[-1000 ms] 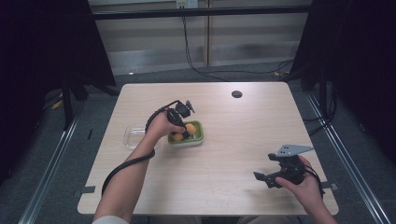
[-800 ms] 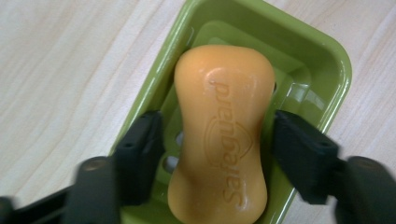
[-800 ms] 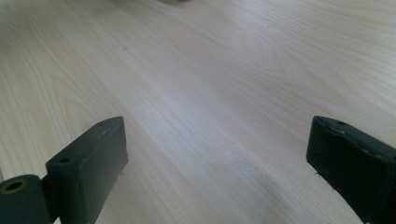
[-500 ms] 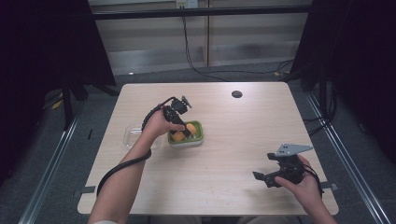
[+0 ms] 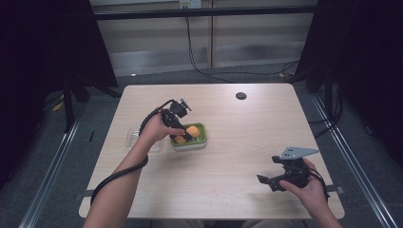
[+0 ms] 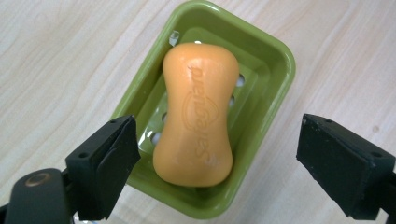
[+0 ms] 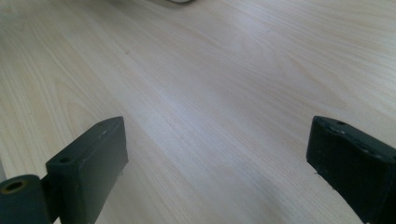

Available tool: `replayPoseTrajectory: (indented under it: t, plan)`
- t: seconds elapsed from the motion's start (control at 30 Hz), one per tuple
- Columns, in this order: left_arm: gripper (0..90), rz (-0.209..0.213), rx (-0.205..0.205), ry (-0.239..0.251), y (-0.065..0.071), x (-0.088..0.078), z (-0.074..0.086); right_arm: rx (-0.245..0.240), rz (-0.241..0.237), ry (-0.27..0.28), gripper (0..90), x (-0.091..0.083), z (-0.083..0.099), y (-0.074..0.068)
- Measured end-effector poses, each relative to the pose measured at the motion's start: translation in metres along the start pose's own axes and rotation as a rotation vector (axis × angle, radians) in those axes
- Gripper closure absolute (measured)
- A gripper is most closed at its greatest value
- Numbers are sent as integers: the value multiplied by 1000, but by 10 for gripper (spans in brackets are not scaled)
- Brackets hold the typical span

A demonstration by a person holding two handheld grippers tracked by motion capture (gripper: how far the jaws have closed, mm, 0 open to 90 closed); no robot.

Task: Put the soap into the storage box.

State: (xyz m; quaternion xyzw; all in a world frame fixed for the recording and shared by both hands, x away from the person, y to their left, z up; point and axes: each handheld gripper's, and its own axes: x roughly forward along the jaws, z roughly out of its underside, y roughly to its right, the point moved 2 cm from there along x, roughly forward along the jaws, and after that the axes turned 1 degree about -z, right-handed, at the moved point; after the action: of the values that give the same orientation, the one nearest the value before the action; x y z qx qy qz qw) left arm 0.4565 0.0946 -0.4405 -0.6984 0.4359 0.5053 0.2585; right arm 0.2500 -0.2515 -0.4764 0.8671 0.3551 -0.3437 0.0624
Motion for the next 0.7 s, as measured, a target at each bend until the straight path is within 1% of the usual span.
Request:
replayPoseTrajectory:
  t: [0.03, 0.07, 0.1, 0.13, 0.2, 0.23, 0.27, 0.3, 0.33, 0.37, 0.4, 0.43, 0.47, 0.53, 0.57, 0.6, 0.63, 0.67, 0.7]
  plan:
    - [126, 6, 2, -3, 1, -1, 1, 3, 0, 0, 50, 0, 0, 0]
    - [125, 9, 23, -15, 1, -3, 3, 3, -2, -1, 50, 0, 0, 0]
    - [125, 9, 23, -15, 1, -3, 3, 3, -2, -1, 50, 0, 0, 0]
    - [125, 2, 9, -2, 3, -2, 4, 4, -3, -1, 50, 0, 0, 1]
    - [125, 9, 12, 4, 5, -3, 5, 4, -3, 0, 50, 0, 0, 1]
    - [125, 1, 14, 8, 6, -3, 6, 5, -4, 0, 50, 0, 0, 1]
    - [125, 6, 29, -9, 7, -5, 6, 3, -4, 0, 50, 0, 0, 1]
    - [125, 8, 25, 15, 10, -5, 7, 5, -5, 1, 50, 0, 0, 0]
    - [125, 8, 25, 15, 10, -5, 7, 5, -5, 1, 50, 0, 0, 0]
    - [125, 7, 16, 23, 11, -4, 8, 6, -4, 0, 50, 0, 0, 0]
    - [125, 6, 29, 18, 12, -5, 8, 3, -4, 2, 50, 0, 0, 0]
    - [125, 4, 20, 29, 14, -5, 9, 2, -4, 2, 50, 0, 0, 0]
    - [125, 10, 38, 23, 14, -5, 10, 0, -5, -1, 50, 1, 0, 0]
    - [123, 11, 31, 32, 17, -5, 11, 2, -7, -2, 50, 1, 0, -1]
    - [122, 17, 46, 16, 17, -6, 12, -5, -8, 0, 50, 1, 0, -1]
    - [122, 16, 34, 30, 20, -5, 13, -5, -8, 0, 50, 1, 0, -1]
    - [122, 20, 32, 33, 22, -4, 15, -3, -6, -3, 50, 1, 0, -1]
    - [122, 24, 47, 26, 22, -4, 15, -3, -7, -2, 50, 1, 0, -1]
    - [122, 22, 40, 36, 24, -3, 16, -2, -8, -3, 50, 1, 0, -1]
